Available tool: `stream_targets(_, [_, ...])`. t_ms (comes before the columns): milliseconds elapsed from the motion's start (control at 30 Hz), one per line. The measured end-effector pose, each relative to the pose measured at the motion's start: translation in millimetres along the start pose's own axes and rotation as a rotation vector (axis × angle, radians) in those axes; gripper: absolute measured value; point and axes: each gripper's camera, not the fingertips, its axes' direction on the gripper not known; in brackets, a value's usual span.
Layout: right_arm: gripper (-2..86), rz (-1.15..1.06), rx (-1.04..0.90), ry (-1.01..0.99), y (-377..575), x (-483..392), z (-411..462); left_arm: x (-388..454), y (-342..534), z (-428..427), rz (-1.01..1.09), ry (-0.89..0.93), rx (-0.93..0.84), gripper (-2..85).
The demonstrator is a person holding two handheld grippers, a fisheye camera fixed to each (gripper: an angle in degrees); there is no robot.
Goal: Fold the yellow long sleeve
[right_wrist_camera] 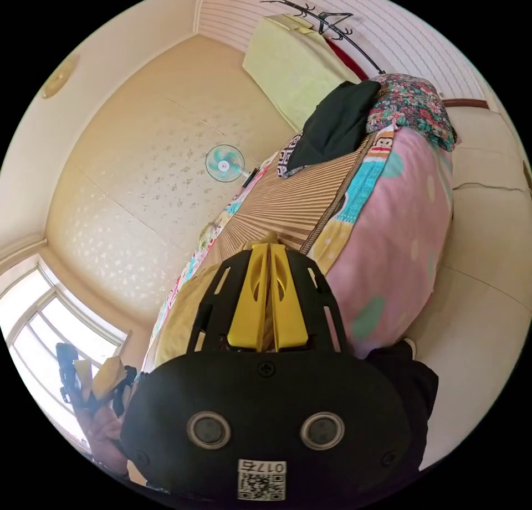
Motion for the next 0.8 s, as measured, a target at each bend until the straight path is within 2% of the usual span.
stream_targets(167, [0.3, 0.026, -0.054, -0.009, -3.8, 12.6, 8.6, -29.7, 36.4, -78.4, -0.216, -0.345, 0.159, 15.2])
stream_targets(233, [0.4, 0.066, -0.078, -0.032, -1.6, 20.9, 12.8, -45.9, 45.1, -86.7, -0.297, -0.359, 0.134, 17.3])
stream_targets(367, [0.8, 0.071, -0.087, -0.063, 5.7, 25.3, 12.8, -90.1, 58.9, -55.8, -0.458, -0.174, -0.06, 16.2])
stream_targets(467, [1.5, 0.041, -0.095, -0.079, 14.0, 27.0, 9.9, -103.8, 62.6, -42.3, -0.494, -0.023, -0.046, 7.9])
stream_targets(500, [2.2, 0.023, -0.102, -0.101, 17.6, 28.5, 7.8, -106.7, 62.9, -43.1, -0.515, -0.003, -0.041, 7.5])
stream_targets(567, [3.6, -0.016, -0.105, -0.141, 21.9, 29.5, -0.2, -113.4, 62.3, -58.2, -0.569, 0.162, 0.025, 6.4])
stream_targets(667, [7.3, -0.235, -0.046, -0.242, 22.6, 13.9, -47.0, -108.7, 56.1, -84.4, -0.626, 0.422, 0.158, 6.3])
stream_targets(733, [11.1, -0.525, -0.025, -0.373, 27.7, -10.3, -96.8, -92.0, 42.5, -100.5, -0.591, 0.461, 0.186, 6.3])
stream_targets(800, [13.9, -0.714, -0.082, -0.451, 33.4, -33.4, -123.7, -70.4, 26.5, -117.1, -0.535, 0.444, 0.188, 6.3])
